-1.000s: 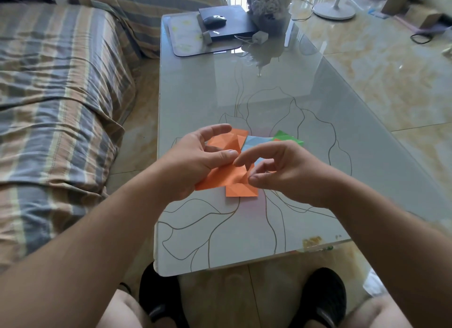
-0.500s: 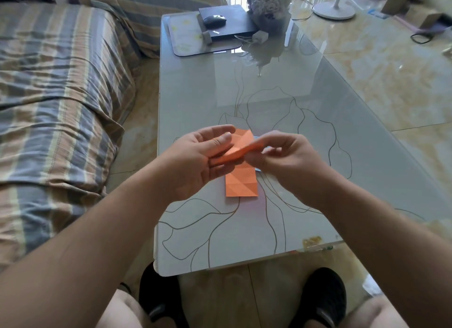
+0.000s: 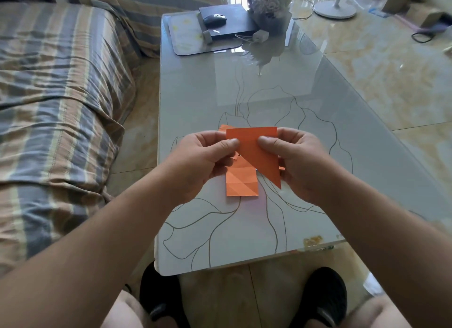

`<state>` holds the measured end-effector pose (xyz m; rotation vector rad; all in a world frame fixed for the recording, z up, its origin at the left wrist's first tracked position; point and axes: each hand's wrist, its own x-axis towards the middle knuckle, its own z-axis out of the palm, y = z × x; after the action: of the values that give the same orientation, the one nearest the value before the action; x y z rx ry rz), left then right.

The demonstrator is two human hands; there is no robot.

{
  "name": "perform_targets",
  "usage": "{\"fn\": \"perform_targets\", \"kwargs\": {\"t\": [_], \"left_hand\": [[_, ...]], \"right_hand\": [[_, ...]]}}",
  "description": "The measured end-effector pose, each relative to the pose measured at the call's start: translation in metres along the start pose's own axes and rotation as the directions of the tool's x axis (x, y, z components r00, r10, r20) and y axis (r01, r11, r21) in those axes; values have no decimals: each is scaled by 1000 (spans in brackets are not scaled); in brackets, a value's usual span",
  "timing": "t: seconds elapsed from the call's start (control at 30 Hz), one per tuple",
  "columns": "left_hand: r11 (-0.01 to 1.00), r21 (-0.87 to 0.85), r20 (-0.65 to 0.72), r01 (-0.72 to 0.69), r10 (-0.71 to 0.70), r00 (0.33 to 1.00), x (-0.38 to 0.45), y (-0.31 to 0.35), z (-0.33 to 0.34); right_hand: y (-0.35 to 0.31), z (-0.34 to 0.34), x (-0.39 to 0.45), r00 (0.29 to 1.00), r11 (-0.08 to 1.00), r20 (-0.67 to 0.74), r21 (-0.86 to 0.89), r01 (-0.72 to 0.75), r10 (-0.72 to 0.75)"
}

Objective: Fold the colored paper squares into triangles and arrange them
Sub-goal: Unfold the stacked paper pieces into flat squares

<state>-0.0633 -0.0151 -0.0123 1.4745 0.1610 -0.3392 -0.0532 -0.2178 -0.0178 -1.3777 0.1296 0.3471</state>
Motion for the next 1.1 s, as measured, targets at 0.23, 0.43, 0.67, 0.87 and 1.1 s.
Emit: {"fn": "perform_targets", "kwargs": {"t": [0.23,0.43,0.67,0.87,1.1], "left_hand": [[993,104,-58,-49,56,997,-1,0,2],[893,426,4,-142,155,988,-3,-5,1],[750,616,-6,-241,311,950,-5,-10,5],[655,712,-21,-252,379,925,-5,-11,1],[991,108,-140,81,-65,988,-5,-5,11]], "right_hand": [[-1,2,-5,990,949,97,-291,126,-102],[11,4,-7,968,794,191,-556,246,-166],[7,6,-9,967,795,124,-551,255,-224],[0,8,-5,999,984,18,-169,49,-46],[-2,5,-2,996,998,69,23,-62,61]]}}
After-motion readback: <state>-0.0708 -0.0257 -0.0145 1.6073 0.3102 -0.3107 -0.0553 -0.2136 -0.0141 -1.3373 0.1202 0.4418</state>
